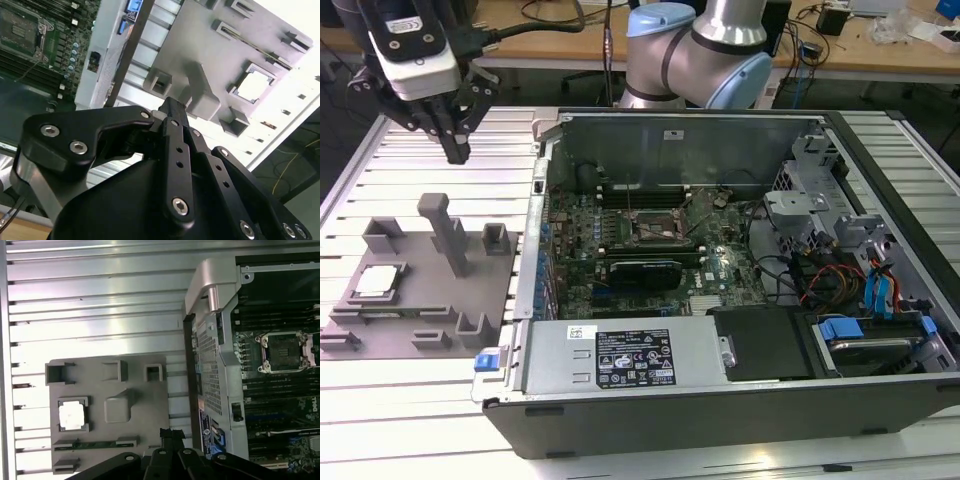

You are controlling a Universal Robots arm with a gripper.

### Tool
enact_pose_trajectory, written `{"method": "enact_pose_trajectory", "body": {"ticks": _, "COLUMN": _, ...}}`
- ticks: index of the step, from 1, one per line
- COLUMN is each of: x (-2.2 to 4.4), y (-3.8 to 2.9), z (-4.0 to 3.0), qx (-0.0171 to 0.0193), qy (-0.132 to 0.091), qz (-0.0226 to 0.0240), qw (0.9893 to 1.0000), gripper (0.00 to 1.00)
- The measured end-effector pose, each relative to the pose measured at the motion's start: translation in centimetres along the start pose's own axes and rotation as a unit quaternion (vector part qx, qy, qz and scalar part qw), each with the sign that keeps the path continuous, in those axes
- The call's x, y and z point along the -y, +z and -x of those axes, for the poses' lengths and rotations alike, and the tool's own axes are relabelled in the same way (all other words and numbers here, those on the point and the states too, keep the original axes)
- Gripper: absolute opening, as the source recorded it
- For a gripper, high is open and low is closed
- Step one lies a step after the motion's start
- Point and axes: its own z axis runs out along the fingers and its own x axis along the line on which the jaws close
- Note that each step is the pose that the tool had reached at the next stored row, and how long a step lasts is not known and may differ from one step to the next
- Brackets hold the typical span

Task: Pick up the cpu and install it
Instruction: 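Reach for the cpu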

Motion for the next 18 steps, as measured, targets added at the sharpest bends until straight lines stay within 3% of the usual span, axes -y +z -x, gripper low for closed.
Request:
{"method": "enact_pose_trajectory", "body": {"ticks": 10, "x": 0.23, "y": -0.07, "z": -3.00, "qx": 0.0001, "qy": 0.001, "qz": 0.0000, "qw": 1.0000, "gripper": 0.11}}
{"method": "enact_pose_trajectory", "body": {"ticks": 18, "x": 0.38, "y": -0.12, "z": -4.93, "qx": 0.0001, "qy": 0.001, "qz": 0.0000, "qw": 1.0000, "gripper": 0.11}}
